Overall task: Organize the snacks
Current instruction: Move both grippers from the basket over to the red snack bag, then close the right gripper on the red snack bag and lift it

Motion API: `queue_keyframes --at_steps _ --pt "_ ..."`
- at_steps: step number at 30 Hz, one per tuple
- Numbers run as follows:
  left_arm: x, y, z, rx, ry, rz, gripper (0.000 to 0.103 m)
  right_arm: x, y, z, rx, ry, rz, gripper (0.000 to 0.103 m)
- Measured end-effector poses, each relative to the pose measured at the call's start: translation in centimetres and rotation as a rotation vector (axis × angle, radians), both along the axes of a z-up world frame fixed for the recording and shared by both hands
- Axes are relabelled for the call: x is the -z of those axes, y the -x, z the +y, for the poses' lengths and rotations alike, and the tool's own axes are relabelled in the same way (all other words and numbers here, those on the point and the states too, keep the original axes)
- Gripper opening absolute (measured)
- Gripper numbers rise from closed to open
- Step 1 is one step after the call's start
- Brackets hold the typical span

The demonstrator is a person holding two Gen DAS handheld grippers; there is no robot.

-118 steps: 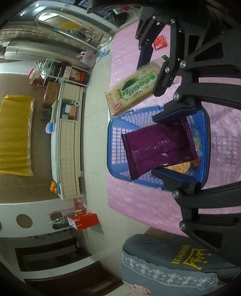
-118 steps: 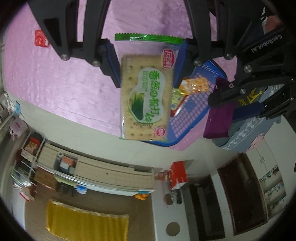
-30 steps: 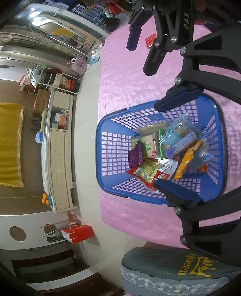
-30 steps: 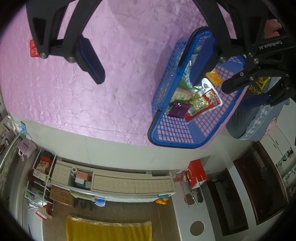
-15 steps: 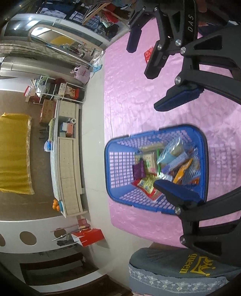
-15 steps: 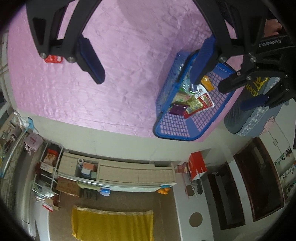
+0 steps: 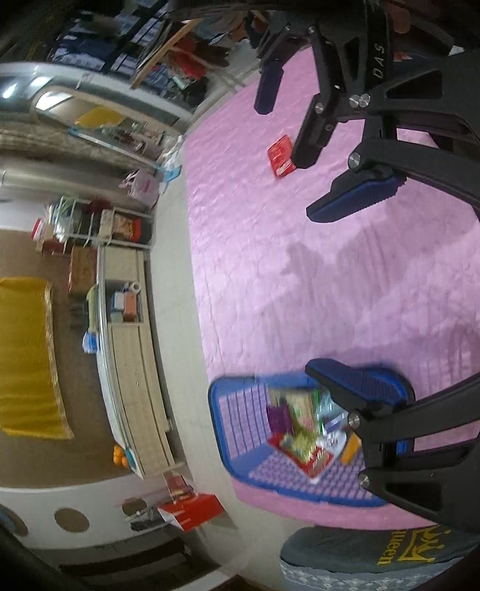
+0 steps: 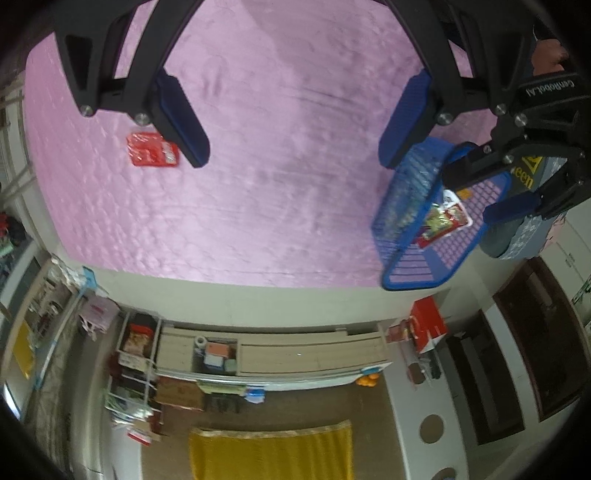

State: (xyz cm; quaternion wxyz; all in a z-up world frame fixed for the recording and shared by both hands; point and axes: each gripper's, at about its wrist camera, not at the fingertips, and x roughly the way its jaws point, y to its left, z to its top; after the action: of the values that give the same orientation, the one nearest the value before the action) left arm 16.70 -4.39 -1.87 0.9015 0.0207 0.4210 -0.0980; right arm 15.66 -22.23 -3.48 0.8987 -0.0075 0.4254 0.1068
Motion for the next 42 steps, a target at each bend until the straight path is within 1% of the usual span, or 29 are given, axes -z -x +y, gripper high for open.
queue_keyframes --at_steps 3,6,14,18,23,27,32,35,42 --pt "0.8 -0.4 -2.1 0.035 -0.010 0.015 0.074 0.7 0.0 -2.2 0.032 -0.005 0.015 0.095" --pt "1.8 -1.1 -4.1 0.064 -0.024 0.032 0.077 1.6 0.0 -4.4 0.062 -0.009 0.036 0.095" --pt "4.7 -3.1 -7.8 0.097 -0.024 0.092 0.077 4.6 -0.8 -9.6 0.138 -0.026 0.116 0.095" --pt "6.9 -4.6 -10.3 0.114 -0.052 0.142 0.077 6.4 -2.3 -11.8 0.175 0.013 0.183 0.095" --pt "8.7 -6.2 -12.7 0.141 -0.049 0.177 0.077 8.4 -4.2 -14.5 0.189 0.000 0.235 0.095" --pt "10.5 -8.2 -14.9 0.158 -0.085 0.211 0.077 10.0 -6.0 -15.9 0.198 0.002 0.279 0.095" --pt "12.4 -10.3 -16.5 0.163 -0.104 0.249 0.077 12.4 -8.3 -17.3 0.196 -0.018 0.355 0.095" --pt "13.2 -11.4 -16.6 0.144 -0.111 0.274 0.077 13.8 -9.6 -17.7 0.189 -0.021 0.388 0.095" --pt "14.3 -13.3 -15.7 0.120 -0.052 0.335 0.077 15.5 -11.9 -18.9 0.187 -0.077 0.456 0.095"
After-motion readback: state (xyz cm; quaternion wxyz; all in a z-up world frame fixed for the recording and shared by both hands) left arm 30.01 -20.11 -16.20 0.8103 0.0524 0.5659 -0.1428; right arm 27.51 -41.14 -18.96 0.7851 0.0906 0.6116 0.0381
